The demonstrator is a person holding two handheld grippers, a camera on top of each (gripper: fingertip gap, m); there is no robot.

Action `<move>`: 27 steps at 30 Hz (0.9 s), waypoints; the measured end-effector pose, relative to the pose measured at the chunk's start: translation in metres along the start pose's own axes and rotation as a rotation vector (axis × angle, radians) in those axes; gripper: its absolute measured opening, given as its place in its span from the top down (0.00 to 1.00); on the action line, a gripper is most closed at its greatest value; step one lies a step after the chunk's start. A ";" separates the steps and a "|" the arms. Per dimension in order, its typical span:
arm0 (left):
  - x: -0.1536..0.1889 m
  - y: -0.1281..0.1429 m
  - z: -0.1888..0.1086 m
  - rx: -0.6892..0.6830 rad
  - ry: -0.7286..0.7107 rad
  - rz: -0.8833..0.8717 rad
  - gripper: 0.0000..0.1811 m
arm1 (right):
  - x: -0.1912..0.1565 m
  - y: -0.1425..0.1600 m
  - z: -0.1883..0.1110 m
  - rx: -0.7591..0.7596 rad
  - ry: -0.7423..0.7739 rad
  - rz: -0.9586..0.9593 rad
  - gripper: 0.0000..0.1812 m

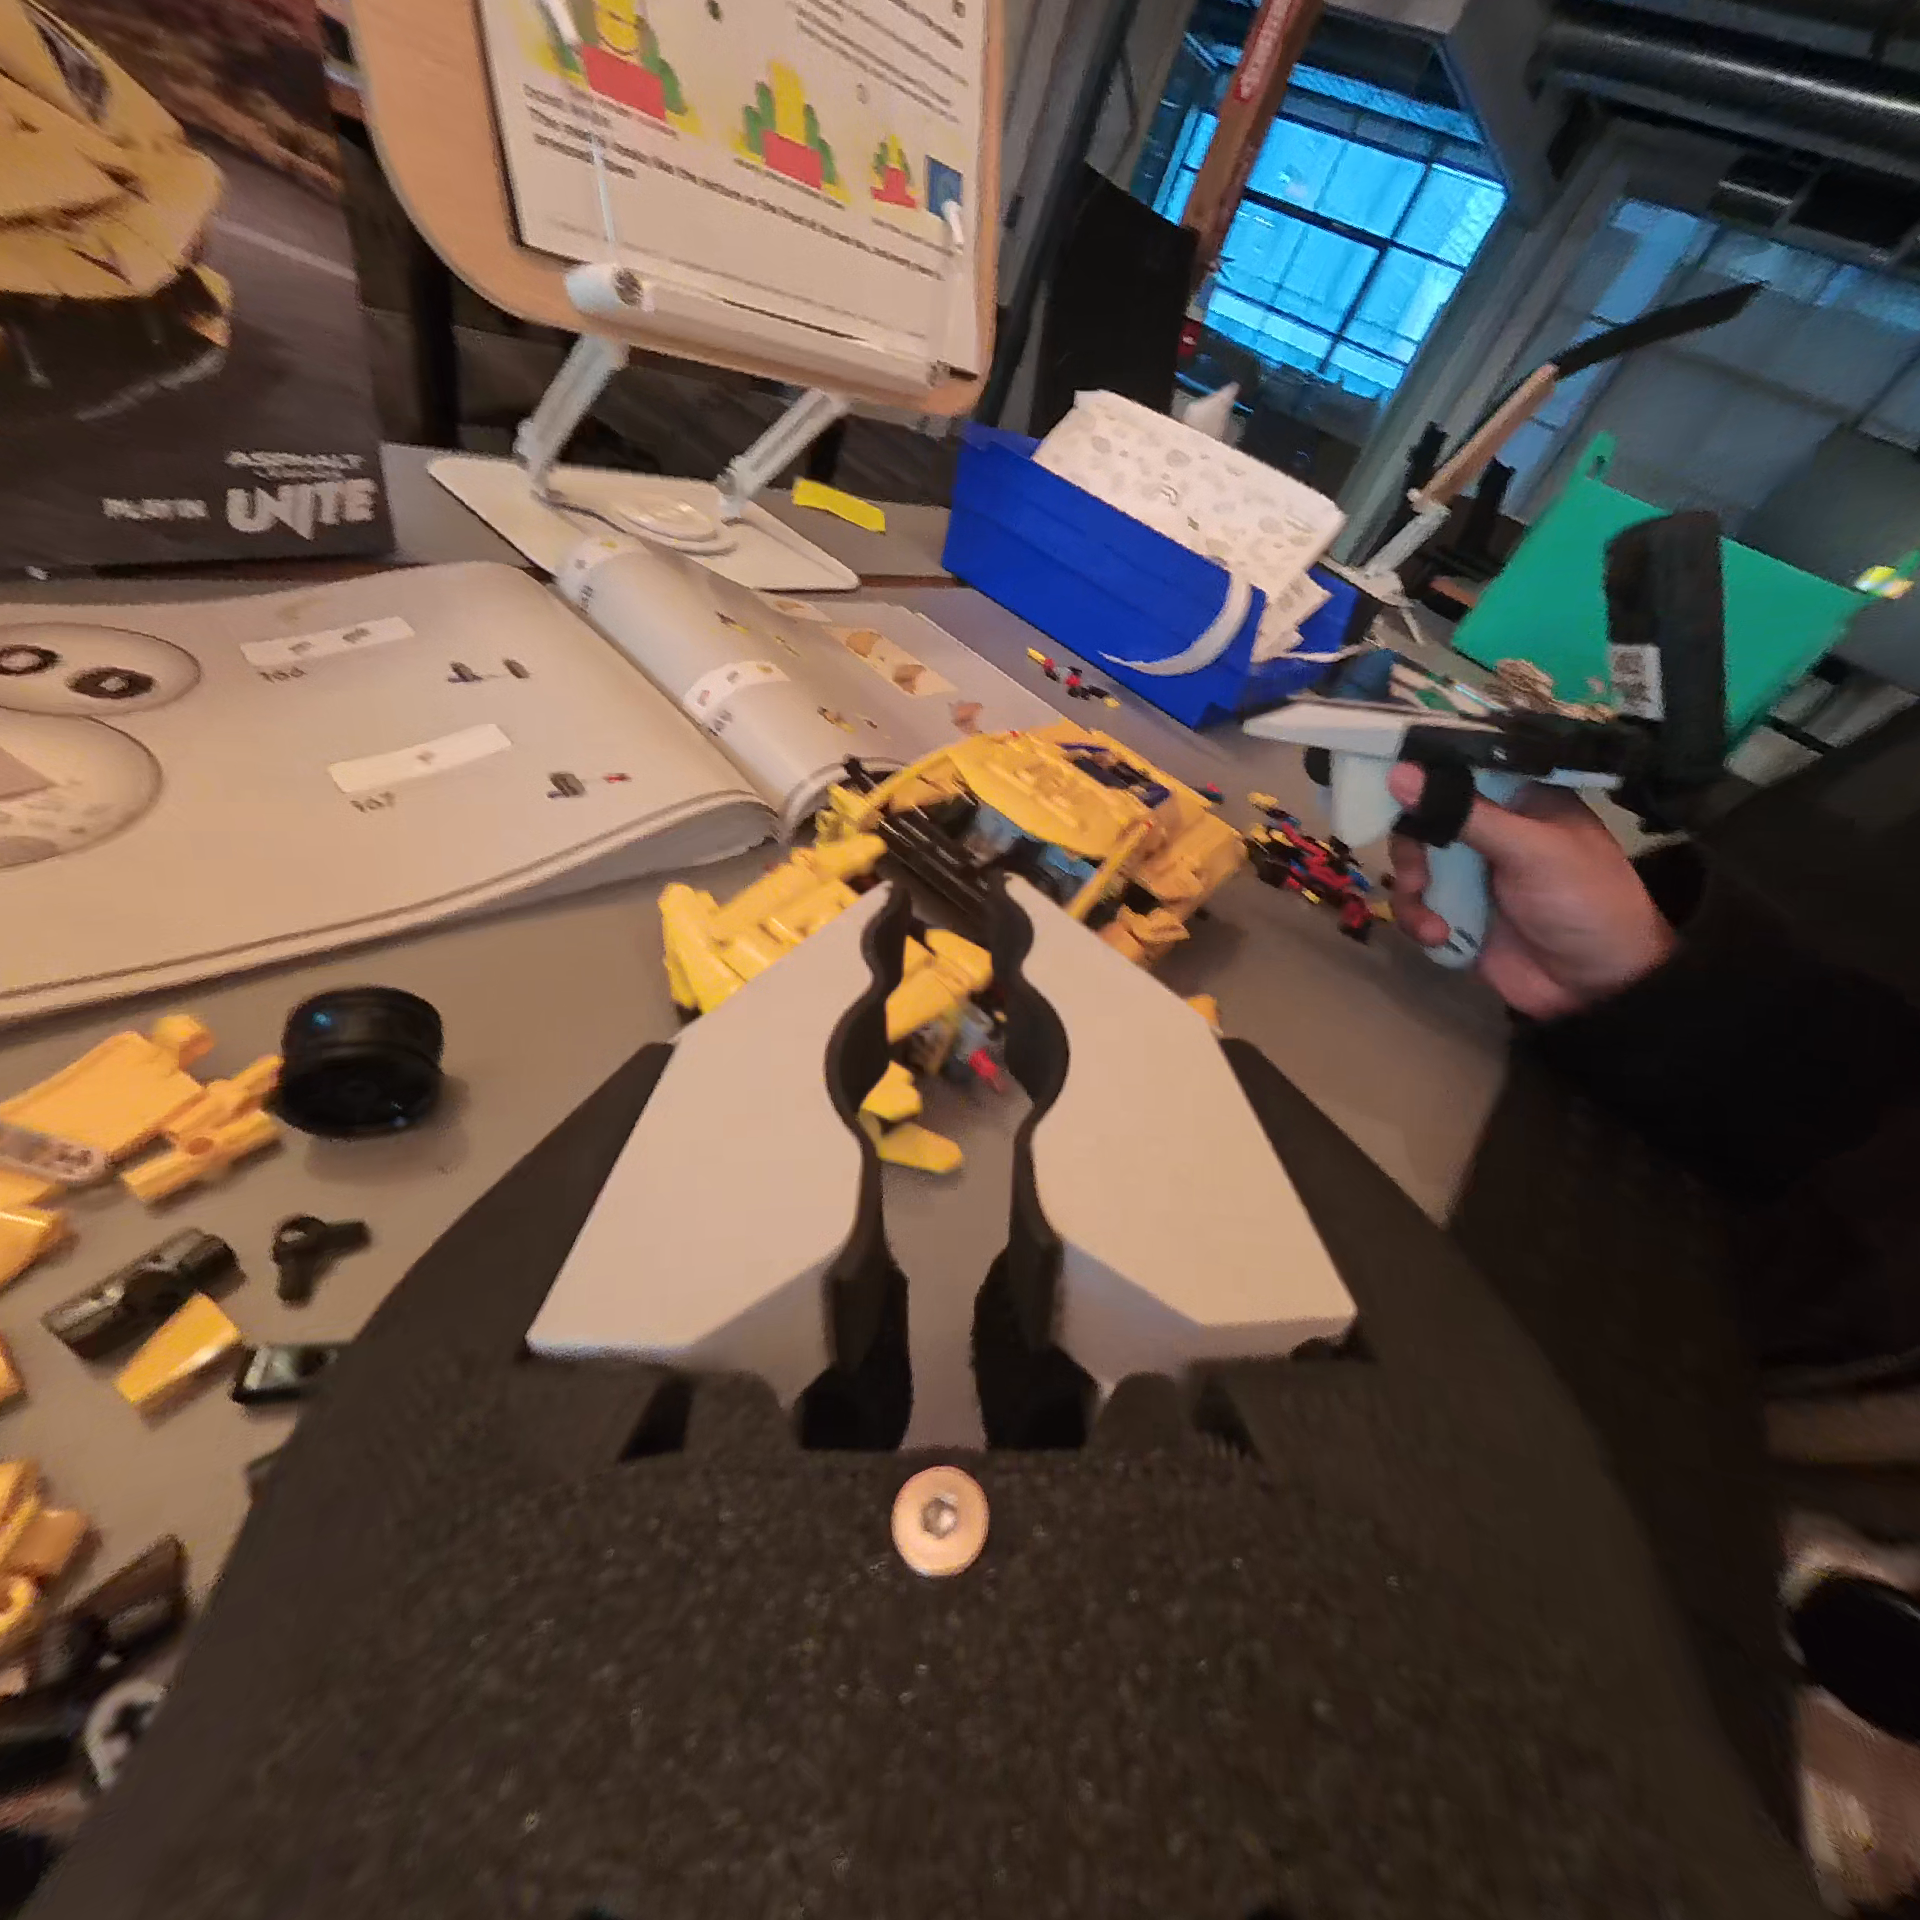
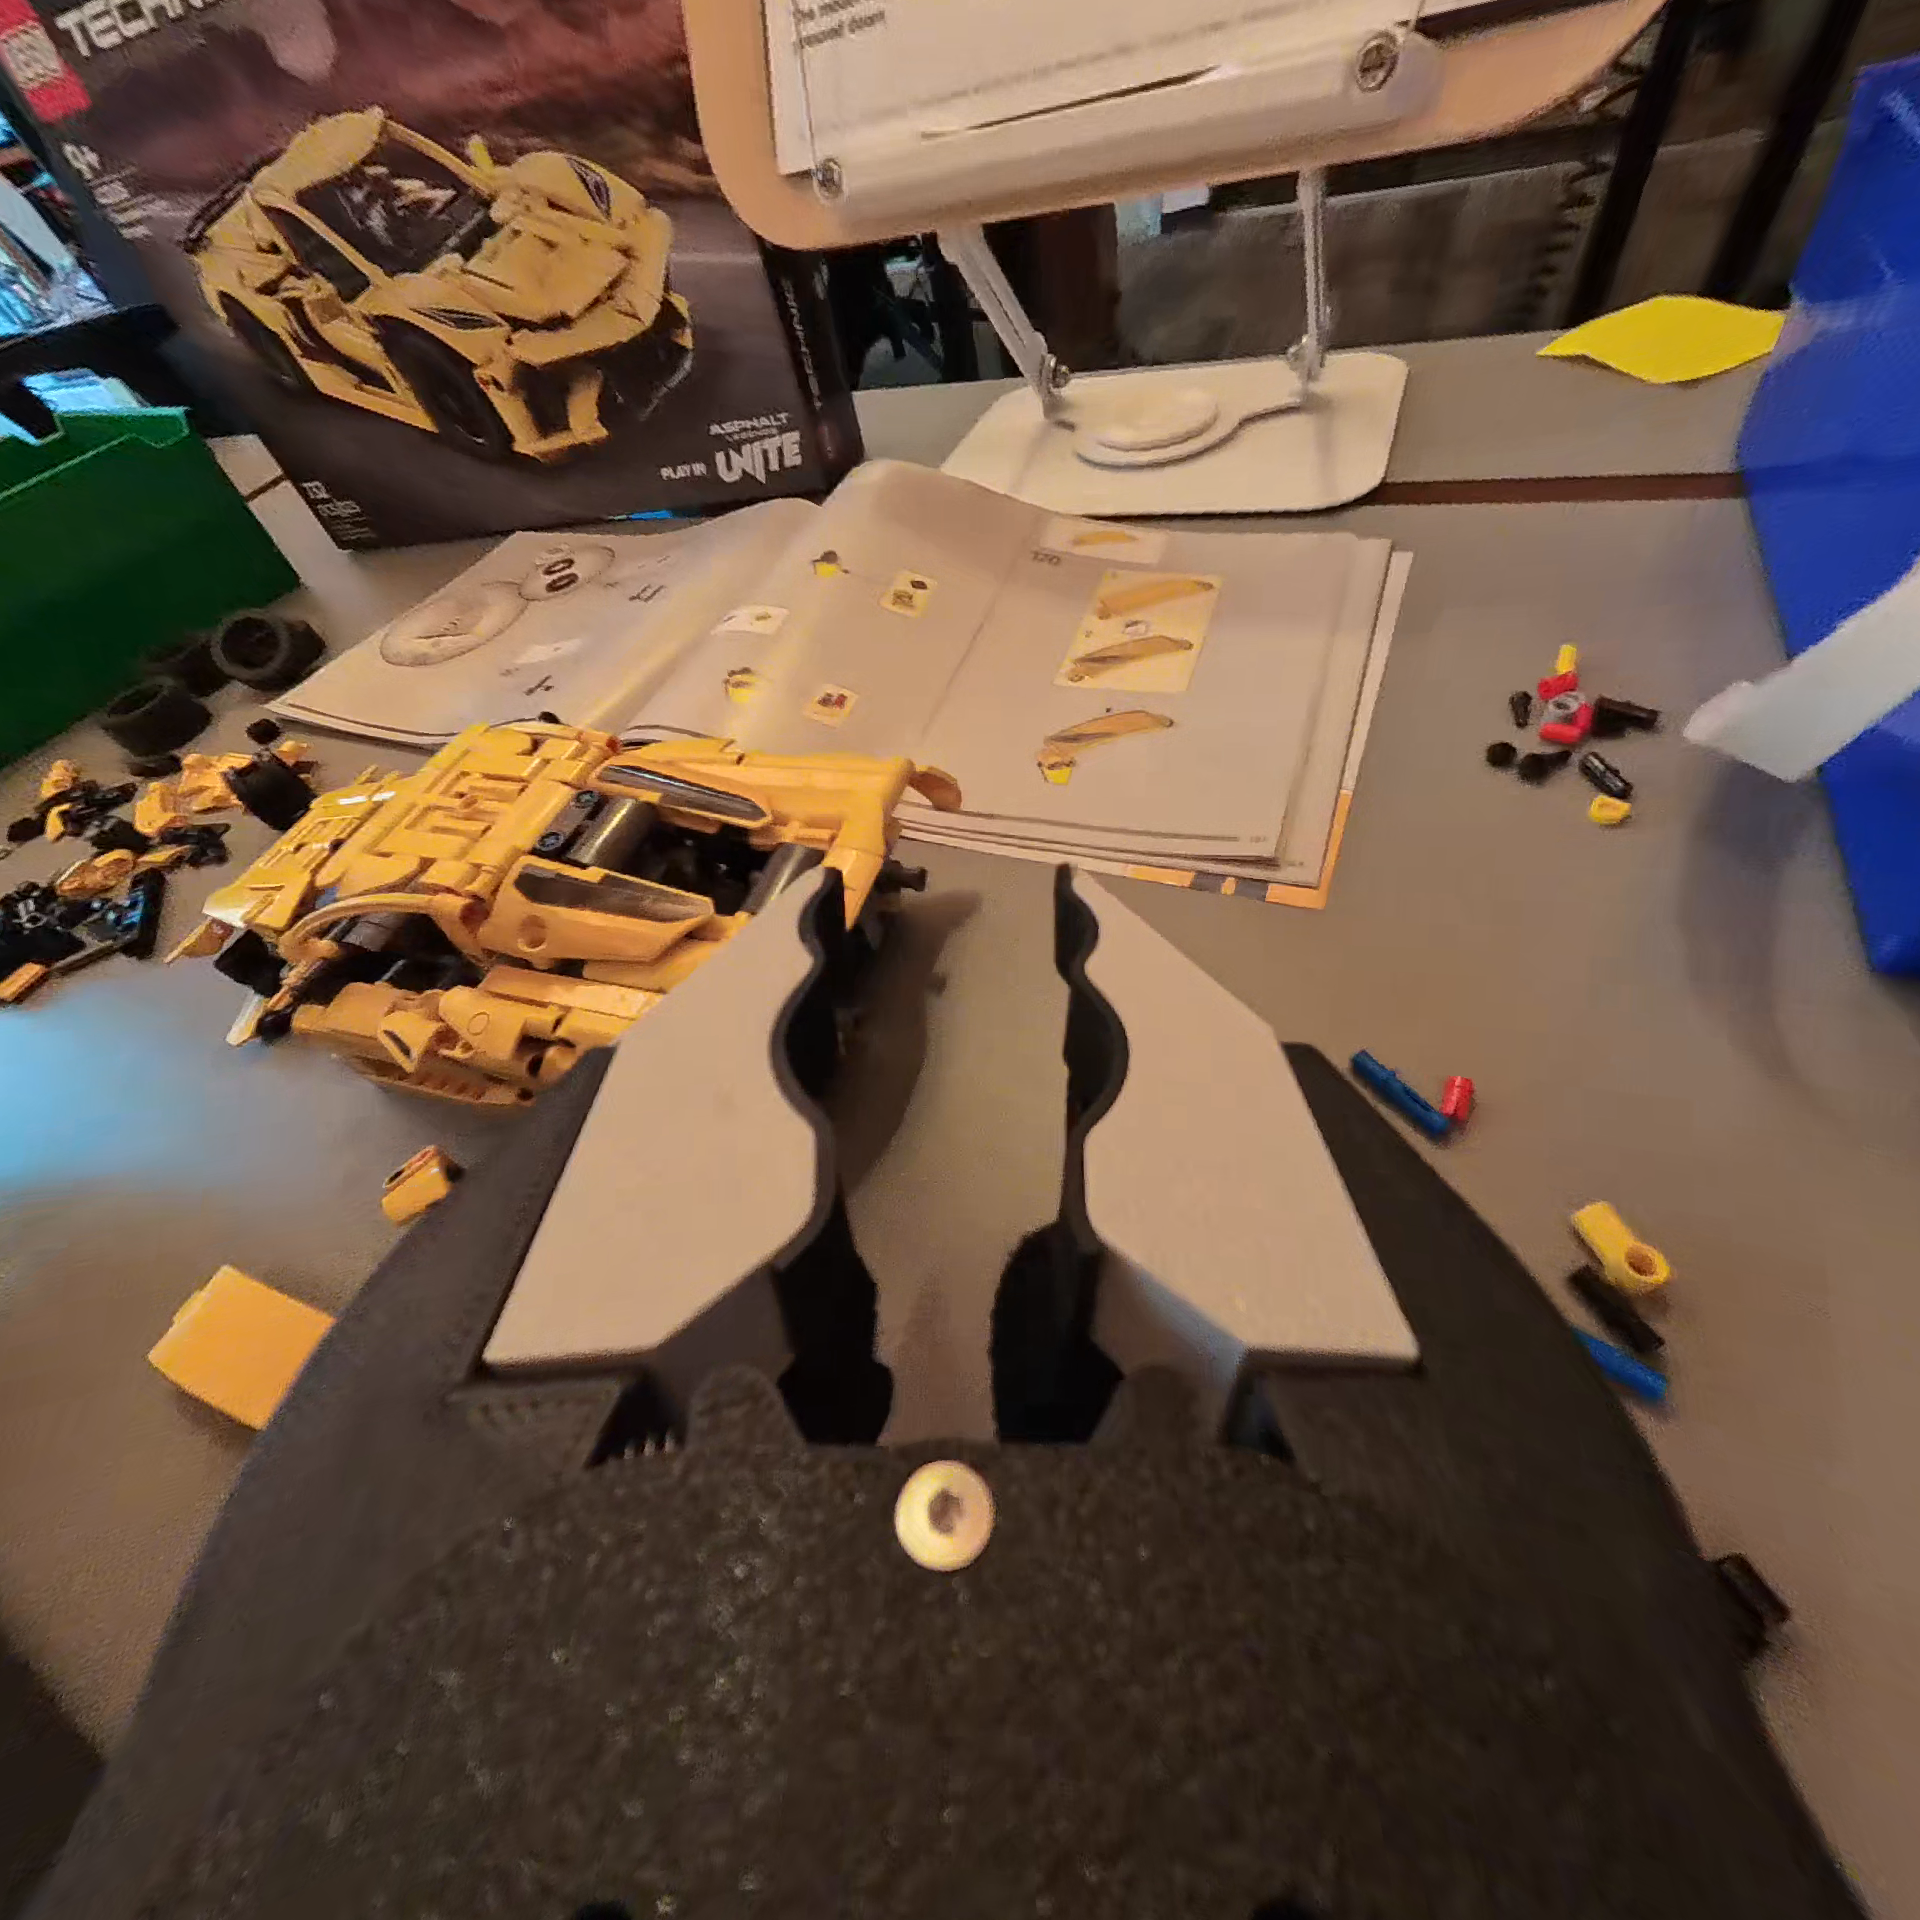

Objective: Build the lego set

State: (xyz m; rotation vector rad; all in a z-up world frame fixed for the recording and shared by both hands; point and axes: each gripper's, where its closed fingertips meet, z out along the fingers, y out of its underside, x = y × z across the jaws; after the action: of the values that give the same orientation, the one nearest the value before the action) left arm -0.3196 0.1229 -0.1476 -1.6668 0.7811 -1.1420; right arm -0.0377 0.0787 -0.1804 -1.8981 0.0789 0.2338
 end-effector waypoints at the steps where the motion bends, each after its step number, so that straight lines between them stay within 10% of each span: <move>1: -0.006 -0.004 0.004 0.017 -0.025 0.008 0.92 | 0.003 -0.001 0.000 0.003 0.016 -0.005 0.78; 19: 0.037 0.021 0.022 -0.067 0.215 0.039 0.73 | -0.012 -0.003 0.004 0.017 -0.089 0.000 0.81; 23: 0.044 0.009 -0.016 -0.050 0.148 0.063 0.65 | -0.013 -0.005 0.001 0.035 -0.098 0.016 0.81; 27: -0.001 -0.003 -0.118 -0.065 -0.158 0.061 0.60 | -0.016 -0.004 0.003 0.025 -0.112 0.016 0.82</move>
State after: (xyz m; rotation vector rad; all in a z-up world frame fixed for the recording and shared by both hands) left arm -0.4296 0.0848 -0.1300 -1.7518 0.7702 -0.9391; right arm -0.0532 0.0816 -0.1742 -1.8562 0.0219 0.3478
